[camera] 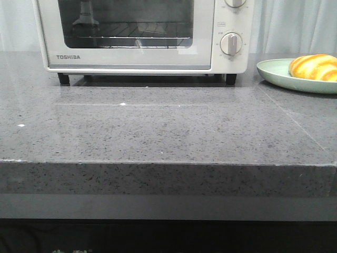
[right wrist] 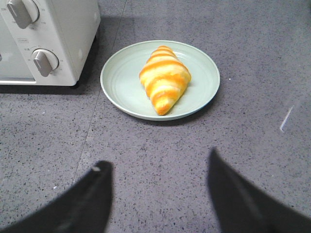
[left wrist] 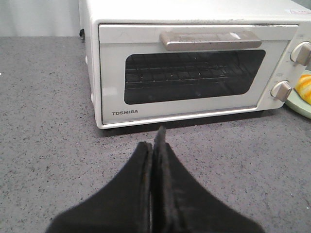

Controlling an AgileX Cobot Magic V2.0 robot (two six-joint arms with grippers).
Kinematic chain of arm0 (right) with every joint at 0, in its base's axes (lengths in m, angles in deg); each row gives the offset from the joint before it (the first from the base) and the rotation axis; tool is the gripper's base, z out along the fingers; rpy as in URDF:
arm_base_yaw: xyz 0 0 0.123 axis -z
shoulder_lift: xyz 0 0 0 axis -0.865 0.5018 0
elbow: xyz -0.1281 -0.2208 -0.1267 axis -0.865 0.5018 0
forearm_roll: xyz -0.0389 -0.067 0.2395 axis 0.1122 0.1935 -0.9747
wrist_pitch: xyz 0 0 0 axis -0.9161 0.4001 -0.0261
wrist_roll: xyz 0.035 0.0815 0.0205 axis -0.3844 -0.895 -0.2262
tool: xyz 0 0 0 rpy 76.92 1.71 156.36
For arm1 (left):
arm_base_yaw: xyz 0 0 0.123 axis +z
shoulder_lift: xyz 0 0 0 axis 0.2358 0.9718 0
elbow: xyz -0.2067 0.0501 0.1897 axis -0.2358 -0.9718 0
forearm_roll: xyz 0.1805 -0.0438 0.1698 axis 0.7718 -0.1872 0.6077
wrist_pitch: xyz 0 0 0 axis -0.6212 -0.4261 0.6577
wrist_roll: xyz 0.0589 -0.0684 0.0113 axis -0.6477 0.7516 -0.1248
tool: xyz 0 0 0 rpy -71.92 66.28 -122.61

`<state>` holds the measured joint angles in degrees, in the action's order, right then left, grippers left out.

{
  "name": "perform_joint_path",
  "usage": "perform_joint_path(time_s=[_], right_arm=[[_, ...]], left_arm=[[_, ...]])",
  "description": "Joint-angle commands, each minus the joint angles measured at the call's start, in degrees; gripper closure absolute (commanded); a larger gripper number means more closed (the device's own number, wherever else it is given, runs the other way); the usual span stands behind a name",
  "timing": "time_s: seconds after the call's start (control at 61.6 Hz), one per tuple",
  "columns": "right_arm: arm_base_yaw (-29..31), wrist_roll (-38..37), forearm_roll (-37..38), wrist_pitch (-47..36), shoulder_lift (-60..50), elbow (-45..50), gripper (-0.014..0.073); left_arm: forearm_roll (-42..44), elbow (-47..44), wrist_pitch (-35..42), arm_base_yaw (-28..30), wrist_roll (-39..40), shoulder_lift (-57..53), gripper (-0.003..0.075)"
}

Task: Put bread in oven
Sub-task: 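Move the left gripper toward the top of the oven door, then pull the oven door down and open with the left gripper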

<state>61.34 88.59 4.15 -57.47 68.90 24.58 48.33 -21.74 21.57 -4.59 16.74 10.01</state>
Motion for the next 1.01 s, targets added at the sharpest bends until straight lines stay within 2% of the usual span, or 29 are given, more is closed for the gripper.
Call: perform_joint_path(time_s=[0.0, 0.243, 0.47, 0.584, 0.811, 0.989], right_arm=[[0.25, 0.55, 0.61, -3.77, 0.45, -1.95, -0.001], [0.25, 0.55, 0.61, -3.82, 0.45, -1.95, -0.001], [0.25, 0.55, 0.61, -4.15, 0.45, -1.95, -0.001], [0.25, 0.55, 0.61, -4.29, 0.45, -1.95, -0.001], [0.25, 0.55, 0.61, -4.29, 0.45, -1.95, -0.001], [0.25, 0.55, 0.61, -4.29, 0.45, -1.95, -0.001]], left_arm=[[-0.34, 3.03, 6.46, -0.98, -0.15, 1.69, 0.0738], [-0.34, 8.34, 13.52, -6.93, -0.15, 10.68, 0.0738], [-0.34, 13.69, 24.71, -12.42, -0.15, 21.03, 0.0738], [-0.34, 17.22, 27.79, -14.22, -0.15, 26.37, 0.0738], [-0.34, 24.25, 31.3, -14.9, -0.15, 36.62, 0.0738], [0.12, 26.65, 37.29, -14.67, -0.15, 41.99, 0.0738]])
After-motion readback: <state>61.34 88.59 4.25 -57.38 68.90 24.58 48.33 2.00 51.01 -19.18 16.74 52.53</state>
